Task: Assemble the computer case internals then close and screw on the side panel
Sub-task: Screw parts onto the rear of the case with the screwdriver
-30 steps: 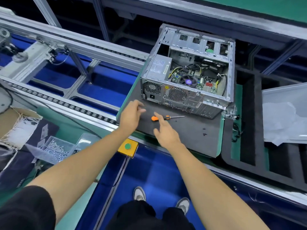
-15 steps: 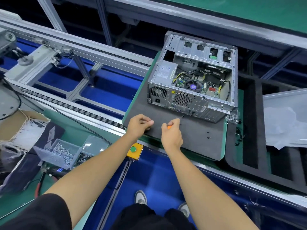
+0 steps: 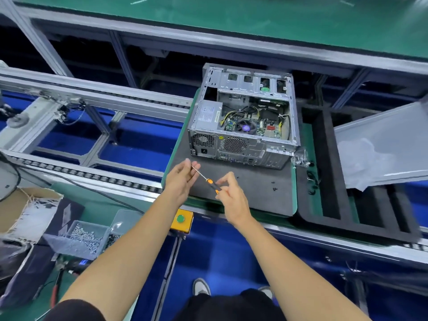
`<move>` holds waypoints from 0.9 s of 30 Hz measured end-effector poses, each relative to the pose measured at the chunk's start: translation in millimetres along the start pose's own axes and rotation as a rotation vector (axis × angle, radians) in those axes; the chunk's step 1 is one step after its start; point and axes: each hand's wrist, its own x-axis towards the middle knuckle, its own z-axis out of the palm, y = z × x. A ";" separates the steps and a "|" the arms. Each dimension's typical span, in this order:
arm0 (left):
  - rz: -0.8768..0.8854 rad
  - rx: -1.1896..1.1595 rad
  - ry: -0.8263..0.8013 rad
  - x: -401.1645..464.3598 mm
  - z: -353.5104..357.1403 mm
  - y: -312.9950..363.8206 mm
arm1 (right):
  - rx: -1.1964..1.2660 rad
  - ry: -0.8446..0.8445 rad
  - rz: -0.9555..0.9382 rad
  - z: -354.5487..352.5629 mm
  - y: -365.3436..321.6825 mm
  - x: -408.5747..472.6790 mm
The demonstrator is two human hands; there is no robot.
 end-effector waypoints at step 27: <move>-0.103 0.006 -0.184 -35.7 80.8 -20.1 | 0.517 -0.009 0.083 -79.7 12.5 -5.9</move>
